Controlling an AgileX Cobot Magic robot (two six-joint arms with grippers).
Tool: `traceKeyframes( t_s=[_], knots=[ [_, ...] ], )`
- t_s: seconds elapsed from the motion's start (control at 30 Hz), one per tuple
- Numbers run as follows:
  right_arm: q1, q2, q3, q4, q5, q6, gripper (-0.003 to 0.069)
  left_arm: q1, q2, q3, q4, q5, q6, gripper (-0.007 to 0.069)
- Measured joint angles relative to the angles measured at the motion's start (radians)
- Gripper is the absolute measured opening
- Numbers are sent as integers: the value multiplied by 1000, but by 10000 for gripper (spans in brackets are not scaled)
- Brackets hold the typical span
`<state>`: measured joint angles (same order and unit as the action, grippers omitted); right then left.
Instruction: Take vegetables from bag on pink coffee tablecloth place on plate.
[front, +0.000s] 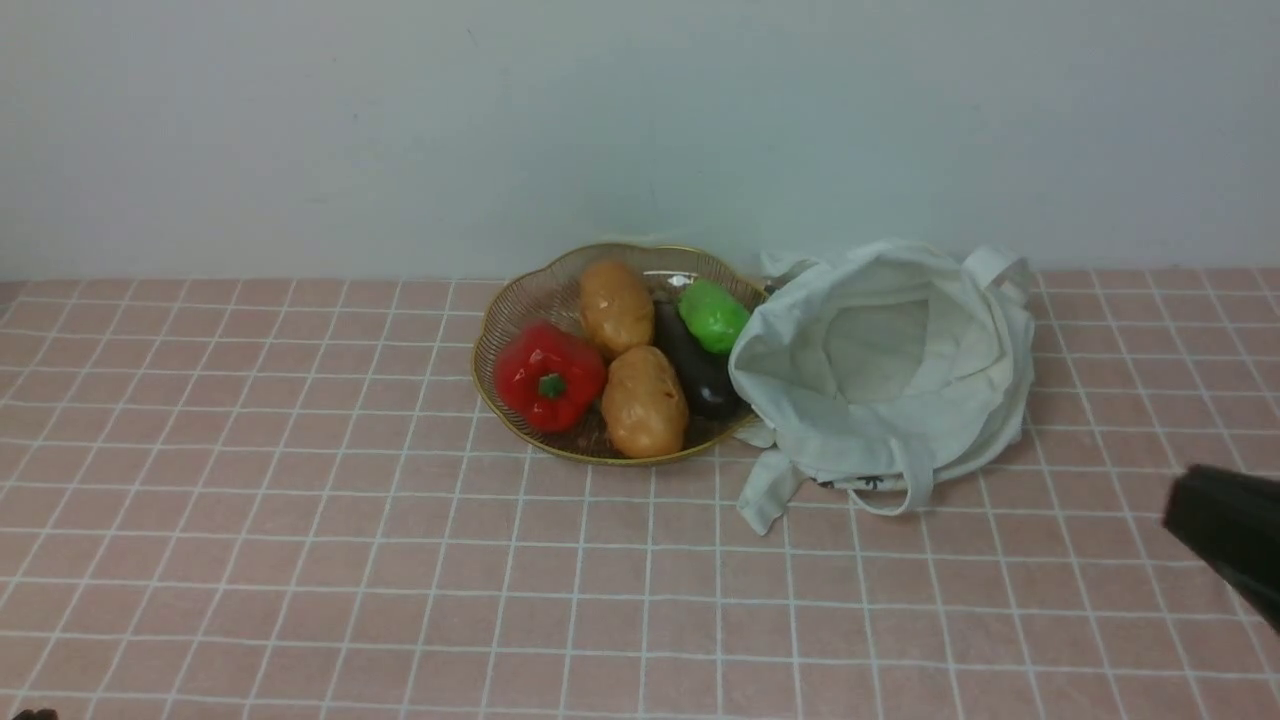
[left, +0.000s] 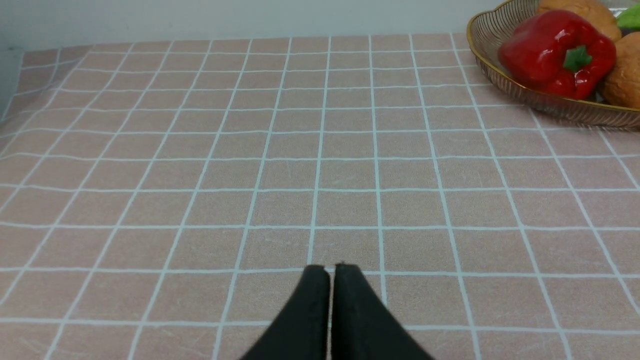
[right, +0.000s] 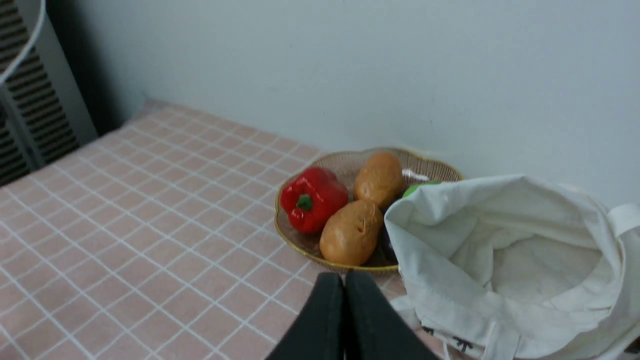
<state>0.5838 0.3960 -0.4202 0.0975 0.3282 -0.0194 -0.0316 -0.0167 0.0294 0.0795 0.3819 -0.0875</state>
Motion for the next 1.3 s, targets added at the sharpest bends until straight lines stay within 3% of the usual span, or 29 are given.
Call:
traceKeyframes(
  t_s=[0.37,0.6,0.87,0.97,1.1,1.3],
  knots=[
    [0,-100,152,0,85,-3,-15,0,0,0,0,0,0,-4],
    [0,-100,168,0,189,-3,-15,0,0,0,0,0,0,-4],
    [-5,-113,168,-50,197,7,-15,0,0,0,0,0,0,-4],
    [-51,-141,168,-90,197,47,-15,0,0,0,0,0,0,-4],
    [-197,-200,190,-176,169,92,-15,0,0,0,0,0,0,-4],
    [-399,-340,348,-195,16,97,-15,0,0,0,0,0,0,-4]
  ],
)
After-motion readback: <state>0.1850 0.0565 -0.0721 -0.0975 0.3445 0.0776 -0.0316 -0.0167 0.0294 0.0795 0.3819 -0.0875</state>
